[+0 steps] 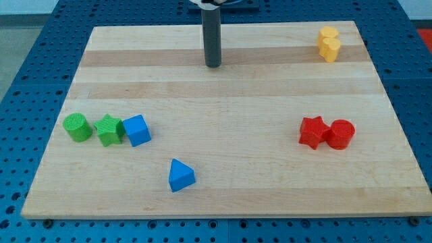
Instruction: Move the blue triangle towards the blue cube
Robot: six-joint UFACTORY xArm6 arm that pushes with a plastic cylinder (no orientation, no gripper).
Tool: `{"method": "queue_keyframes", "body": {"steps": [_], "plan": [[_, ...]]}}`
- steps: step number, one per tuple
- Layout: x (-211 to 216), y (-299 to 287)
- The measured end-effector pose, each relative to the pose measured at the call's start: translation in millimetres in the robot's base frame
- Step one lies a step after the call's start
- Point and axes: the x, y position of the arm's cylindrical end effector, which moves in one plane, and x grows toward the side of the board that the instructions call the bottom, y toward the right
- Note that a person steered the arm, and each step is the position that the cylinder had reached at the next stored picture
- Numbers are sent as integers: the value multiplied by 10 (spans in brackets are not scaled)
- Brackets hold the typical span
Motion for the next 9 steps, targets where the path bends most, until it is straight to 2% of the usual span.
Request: {"method": "queue_keyframes", "body": {"steps": [7,9], "plan": [[66,-24],[1036,72]]}}
